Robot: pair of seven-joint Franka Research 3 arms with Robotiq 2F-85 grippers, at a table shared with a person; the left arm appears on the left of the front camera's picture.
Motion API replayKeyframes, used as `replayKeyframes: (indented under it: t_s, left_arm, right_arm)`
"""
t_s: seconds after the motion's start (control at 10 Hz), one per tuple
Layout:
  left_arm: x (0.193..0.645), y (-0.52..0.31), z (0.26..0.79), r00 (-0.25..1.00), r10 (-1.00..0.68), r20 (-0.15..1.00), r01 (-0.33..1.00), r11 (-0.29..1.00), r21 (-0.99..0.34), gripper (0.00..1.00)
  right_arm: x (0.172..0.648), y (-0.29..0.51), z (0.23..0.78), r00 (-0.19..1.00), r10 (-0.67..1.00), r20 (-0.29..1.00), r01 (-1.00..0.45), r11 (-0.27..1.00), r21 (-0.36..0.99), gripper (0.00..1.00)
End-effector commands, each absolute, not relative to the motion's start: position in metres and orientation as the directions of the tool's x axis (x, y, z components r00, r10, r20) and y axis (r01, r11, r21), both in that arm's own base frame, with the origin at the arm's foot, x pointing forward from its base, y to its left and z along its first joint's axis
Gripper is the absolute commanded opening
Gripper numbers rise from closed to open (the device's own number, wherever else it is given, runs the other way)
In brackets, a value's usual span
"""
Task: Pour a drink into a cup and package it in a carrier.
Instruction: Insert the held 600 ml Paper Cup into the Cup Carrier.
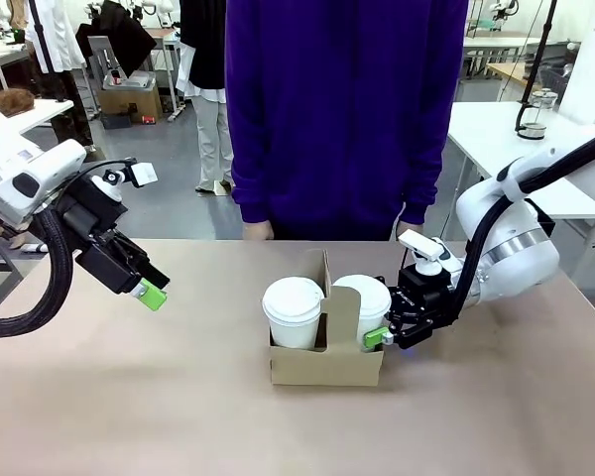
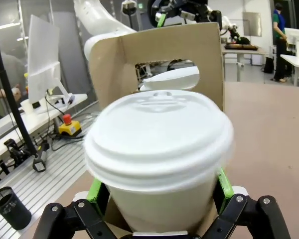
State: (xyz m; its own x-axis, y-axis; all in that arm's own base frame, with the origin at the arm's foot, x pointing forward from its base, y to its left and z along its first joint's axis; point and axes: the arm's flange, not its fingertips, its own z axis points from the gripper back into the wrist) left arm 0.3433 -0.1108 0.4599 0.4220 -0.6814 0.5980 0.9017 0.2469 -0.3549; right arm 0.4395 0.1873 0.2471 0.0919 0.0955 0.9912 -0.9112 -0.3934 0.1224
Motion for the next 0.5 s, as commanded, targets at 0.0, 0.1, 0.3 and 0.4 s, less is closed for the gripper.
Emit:
replayKeyframes:
  t_s: [0.0, 0.1, 0.3, 0.4]
  left_arm:
    - [0.346, -0.11, 0.462, 0.411, -0.691, 0.594, 0.906, 0.241, -0.347, 1.0]
    - [0.346, -0.11, 0.462, 0.411, -0.691, 0.594, 0.906, 0.241, -0.347, 1.0]
    - [0.346, -0.11, 0.462, 0.411, -0.691, 0.594, 0.906, 0.241, -0.347, 1.0]
    - [0.346, -0.11, 0.462, 0.411, -0.691, 0.594, 0.906, 0.241, -0.347, 1.0]
  right_arm:
    - [0.436, 0.182, 0.257, 0.029, 0.136, 0.99, -0.925, -0.372, 0.078, 1.0]
    - [0.434, 0.174, 0.268, 0.011, 0.139, 0.99, -0.934, -0.352, 0.06, 1.0]
    - [0.439, 0.15, 0.295, -0.033, 0.143, 0.989, -0.961, -0.278, 0.008, 1.0]
    - [0.445, 0.136, 0.307, -0.044, 0.171, 0.984, -0.973, -0.232, -0.004, 1.0]
